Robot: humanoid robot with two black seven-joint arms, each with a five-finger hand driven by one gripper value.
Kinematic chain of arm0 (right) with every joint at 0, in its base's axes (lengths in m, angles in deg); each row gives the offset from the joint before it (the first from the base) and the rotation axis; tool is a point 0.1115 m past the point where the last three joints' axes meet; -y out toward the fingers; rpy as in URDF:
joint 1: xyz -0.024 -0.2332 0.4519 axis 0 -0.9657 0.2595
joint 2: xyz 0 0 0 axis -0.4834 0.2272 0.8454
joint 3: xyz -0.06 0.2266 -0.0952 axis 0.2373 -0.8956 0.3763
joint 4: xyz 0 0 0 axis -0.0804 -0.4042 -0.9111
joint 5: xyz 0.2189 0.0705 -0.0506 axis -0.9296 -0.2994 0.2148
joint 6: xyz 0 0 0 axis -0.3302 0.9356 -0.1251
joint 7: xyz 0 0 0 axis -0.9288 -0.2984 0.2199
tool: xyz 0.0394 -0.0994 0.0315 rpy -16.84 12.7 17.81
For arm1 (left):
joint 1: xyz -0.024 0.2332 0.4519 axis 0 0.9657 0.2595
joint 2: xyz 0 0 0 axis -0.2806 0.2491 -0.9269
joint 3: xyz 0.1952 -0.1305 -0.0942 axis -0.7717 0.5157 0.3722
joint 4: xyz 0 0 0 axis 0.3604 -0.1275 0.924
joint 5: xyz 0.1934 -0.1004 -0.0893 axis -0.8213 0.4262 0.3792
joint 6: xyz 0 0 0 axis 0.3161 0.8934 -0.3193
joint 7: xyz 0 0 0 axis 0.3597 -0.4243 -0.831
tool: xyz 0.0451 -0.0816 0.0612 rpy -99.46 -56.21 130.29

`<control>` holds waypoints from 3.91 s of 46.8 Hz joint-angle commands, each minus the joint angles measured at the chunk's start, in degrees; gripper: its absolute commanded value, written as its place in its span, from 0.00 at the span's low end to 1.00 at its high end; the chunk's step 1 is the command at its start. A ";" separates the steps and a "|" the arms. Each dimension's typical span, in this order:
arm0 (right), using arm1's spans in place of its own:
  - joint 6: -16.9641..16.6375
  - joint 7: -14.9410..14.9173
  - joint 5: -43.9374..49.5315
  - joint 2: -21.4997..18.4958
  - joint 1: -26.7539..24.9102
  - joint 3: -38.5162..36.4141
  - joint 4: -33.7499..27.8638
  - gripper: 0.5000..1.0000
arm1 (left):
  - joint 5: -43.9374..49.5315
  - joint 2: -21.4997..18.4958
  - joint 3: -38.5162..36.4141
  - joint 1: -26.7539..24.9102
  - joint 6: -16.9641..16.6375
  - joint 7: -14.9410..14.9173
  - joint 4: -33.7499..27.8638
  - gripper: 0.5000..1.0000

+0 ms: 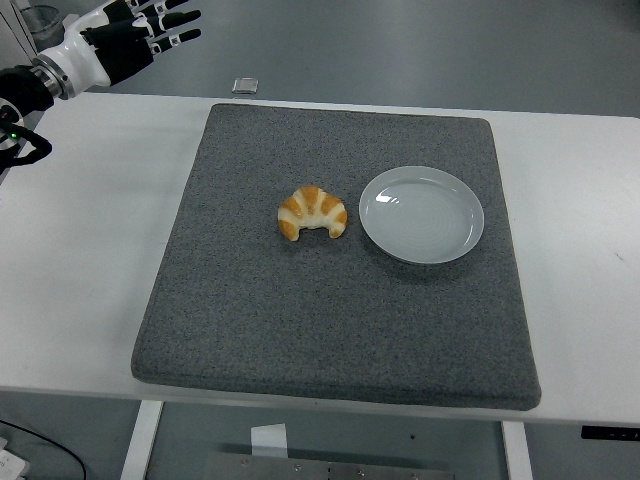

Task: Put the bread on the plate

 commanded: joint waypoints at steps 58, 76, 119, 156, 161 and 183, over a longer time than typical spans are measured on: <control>0.00 0.00 0.00 0.00 -0.01 0.00 0.00 0.86 | -50.49 -3.38 -21.19 -9.78 -12.04 7.68 -24.92 0.92; 0.00 0.00 0.00 0.00 -0.01 0.00 0.00 0.86 | -57.43 2.95 -28.31 -9.35 -22.23 7.06 -25.97 0.94; 0.00 0.00 0.00 0.00 -0.01 0.00 0.00 0.86 | -71.15 12.09 -29.28 -0.12 -36.48 7.06 -20.44 0.94; 0.00 0.00 0.00 0.00 -0.01 0.00 0.00 0.86 | -71.50 12.09 -29.98 -0.12 -35.25 7.77 -19.73 0.71; 0.00 0.00 0.00 0.00 -0.01 0.00 0.00 0.86 | -71.59 12.00 -29.98 -0.12 -34.81 7.86 -19.82 0.56; 0.00 0.00 0.00 0.00 -0.01 0.00 0.00 0.86 | -77.65 11.56 -29.90 0.06 -34.19 9.53 -20.08 0.00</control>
